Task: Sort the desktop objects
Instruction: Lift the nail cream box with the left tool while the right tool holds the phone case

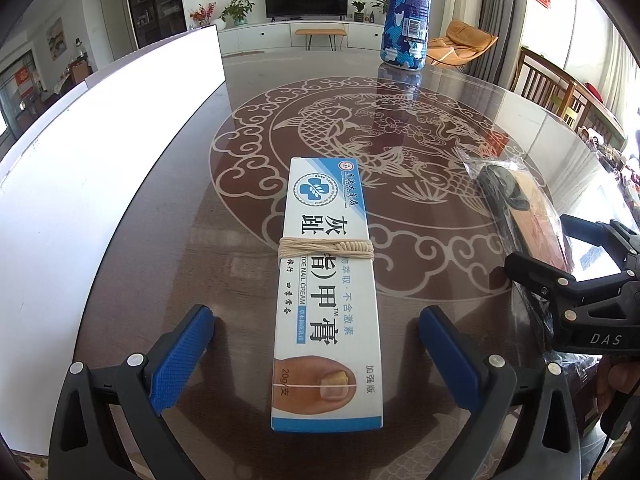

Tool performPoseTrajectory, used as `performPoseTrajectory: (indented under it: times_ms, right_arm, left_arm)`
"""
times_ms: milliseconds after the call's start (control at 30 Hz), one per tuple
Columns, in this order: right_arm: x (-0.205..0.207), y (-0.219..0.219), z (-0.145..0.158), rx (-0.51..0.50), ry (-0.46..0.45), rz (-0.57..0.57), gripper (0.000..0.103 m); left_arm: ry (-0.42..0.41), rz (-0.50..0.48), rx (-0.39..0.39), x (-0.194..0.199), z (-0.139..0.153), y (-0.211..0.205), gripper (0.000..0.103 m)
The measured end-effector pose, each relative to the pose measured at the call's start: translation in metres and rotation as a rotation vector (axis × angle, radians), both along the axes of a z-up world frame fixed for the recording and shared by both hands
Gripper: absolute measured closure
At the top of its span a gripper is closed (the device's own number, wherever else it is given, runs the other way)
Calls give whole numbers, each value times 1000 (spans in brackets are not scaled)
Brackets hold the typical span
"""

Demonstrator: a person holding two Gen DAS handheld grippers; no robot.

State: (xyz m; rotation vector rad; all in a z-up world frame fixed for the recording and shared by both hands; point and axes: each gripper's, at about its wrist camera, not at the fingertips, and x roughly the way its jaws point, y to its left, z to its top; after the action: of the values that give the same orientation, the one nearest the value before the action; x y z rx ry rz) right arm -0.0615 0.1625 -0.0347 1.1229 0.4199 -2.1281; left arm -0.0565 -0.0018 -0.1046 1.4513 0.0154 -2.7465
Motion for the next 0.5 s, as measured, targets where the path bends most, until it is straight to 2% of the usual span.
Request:
performPoseTrajectory:
  times_ms: [133, 267, 500]
  right_arm:
    - [-9, -5, 3, 94, -103, 31, 0]
    - [-23, -15, 3, 221, -232, 32, 0]
    - [-39, -26, 0, 314, -340, -14, 0]
  left_arm:
    - [-35, -19, 2, 3, 1, 1, 0]
    - [-157, -98, -3, -10, 3, 1, 0]
    - [-289, -151, -14, -38, 3, -1, 0]
